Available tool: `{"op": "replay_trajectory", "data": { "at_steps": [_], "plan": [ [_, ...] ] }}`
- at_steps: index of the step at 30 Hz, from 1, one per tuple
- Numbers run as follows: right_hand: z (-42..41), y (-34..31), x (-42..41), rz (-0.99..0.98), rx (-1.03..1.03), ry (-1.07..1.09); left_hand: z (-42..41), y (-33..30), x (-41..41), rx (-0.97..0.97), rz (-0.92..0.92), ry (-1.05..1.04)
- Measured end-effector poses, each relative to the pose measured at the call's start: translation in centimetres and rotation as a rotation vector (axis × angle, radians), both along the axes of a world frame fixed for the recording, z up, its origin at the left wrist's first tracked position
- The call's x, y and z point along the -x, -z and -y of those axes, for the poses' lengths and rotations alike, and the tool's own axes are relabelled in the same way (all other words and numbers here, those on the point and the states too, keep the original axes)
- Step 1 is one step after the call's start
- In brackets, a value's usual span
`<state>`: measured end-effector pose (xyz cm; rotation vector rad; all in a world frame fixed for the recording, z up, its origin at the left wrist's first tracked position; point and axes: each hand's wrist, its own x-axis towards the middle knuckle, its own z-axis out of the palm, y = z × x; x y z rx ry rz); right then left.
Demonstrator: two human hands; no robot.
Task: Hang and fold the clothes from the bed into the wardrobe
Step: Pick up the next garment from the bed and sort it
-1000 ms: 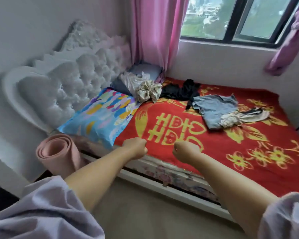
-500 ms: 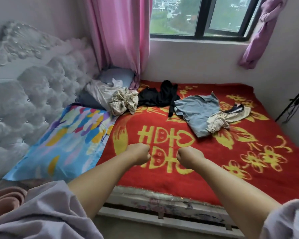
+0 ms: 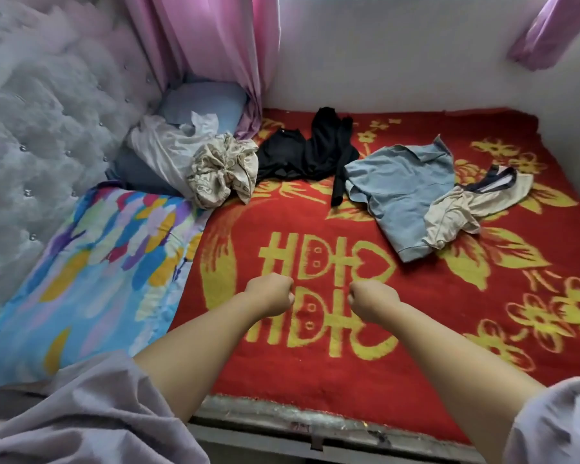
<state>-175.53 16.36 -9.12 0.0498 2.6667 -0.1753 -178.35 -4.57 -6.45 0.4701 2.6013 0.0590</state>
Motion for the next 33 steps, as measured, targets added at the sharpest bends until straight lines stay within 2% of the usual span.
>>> {"op": "replay_trajectory", "data": {
  "at_steps": [5, 10, 16, 21, 26, 30, 33],
  "plan": [
    [-1.5, 5.1, 7.8, 0.090, 0.015, -0.033, -0.9, 5.4, 7.1, -0.018, 0.098, -0.095],
    [-1.4, 11.0, 15.5, 0.095, 0.077, -0.025, -0.9, 11.2, 14.0, -0.026, 0.114, -0.146],
    [1.0, 20.4, 26.1, -0.027, 0.184, 0.080, -0.8, 20.6, 24.6, -0.086, 0.042, -0.147],
    [3.1, 28.8, 33.0, -0.154, 0.341, 0.209, -0.4, 28.2, 32.4, -0.146, -0.103, -0.123],
    [2.8, 34.5, 34.7, -0.273, 0.073, -0.041, -0.3, 32.7, 38.0, -0.111, -0.238, -0.051],
    [2.7, 35.6, 35.6, -0.424, 0.054, -0.027, -1.7, 33.8, 43.2, -0.117, -0.398, 0.050],
    [2.5, 36.1, 35.7, -0.474, 0.065, -0.029, -3.0, 34.1, 49.1, -0.106, -0.442, 0.041]
  ]
}}
